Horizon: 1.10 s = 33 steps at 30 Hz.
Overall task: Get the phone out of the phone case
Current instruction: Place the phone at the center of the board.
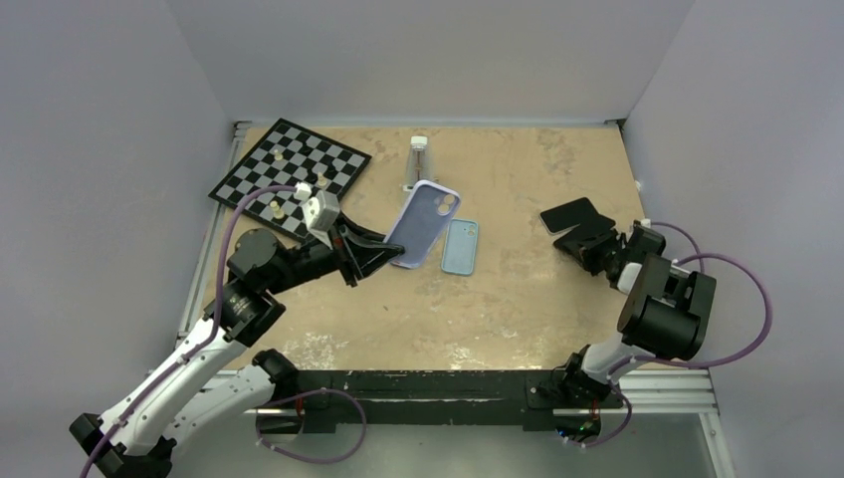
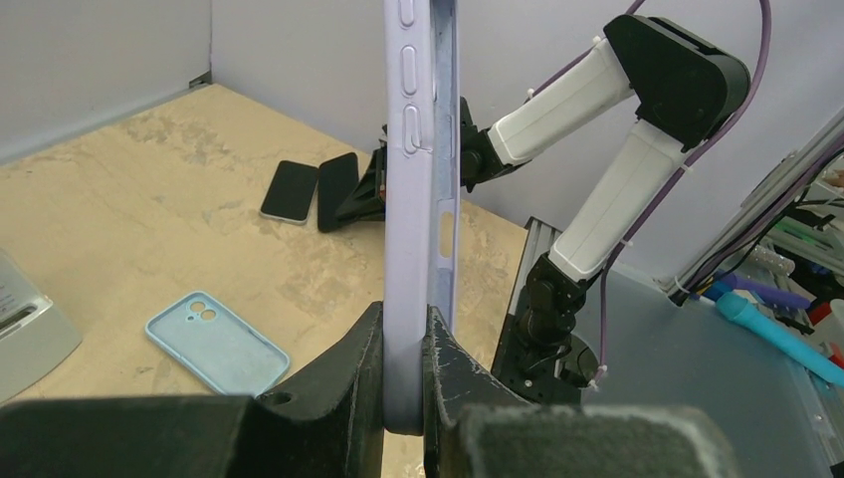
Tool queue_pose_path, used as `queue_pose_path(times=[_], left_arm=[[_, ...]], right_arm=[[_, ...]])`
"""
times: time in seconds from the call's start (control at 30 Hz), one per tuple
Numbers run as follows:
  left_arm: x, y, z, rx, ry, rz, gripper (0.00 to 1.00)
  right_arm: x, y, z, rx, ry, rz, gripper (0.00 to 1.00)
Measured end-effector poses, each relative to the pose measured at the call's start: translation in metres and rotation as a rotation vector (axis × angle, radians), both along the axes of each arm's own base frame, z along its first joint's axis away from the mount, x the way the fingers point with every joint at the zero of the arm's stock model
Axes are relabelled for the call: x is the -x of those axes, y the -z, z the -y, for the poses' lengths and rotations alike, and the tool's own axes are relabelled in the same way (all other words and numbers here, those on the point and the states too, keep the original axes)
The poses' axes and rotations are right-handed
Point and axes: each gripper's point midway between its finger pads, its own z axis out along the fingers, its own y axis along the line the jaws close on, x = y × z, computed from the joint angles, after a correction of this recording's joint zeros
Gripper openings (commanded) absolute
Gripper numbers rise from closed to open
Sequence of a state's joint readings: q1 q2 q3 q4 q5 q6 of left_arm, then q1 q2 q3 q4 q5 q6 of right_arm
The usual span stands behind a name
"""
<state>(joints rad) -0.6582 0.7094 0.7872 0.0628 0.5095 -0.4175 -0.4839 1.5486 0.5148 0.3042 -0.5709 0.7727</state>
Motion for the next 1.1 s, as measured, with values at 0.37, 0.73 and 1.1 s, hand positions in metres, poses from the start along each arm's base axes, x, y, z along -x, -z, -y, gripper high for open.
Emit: queue_pose_path(times=[0.37, 0.73, 1.1], left_arm=[[-0.003, 0.008, 0.004, -0.026, 0.003, -0.014, 0.00], [-0.007, 0.014, 0.009, -0.034, 0.011, -0.051, 0.00], [-0.005, 0.012, 0.012, -0.011, 0.034, -0.090, 0.00]], right_arm=[[-0.007, 0.009, -0.002, -0.057, 0.019, 0.019, 0.25], [-0.007, 0.009, -0.002, -0.100, 0.071, 0.025, 0.20], [-0.012, 0.007, 0.000, -0.180, 0.139, 0.016, 0.16]])
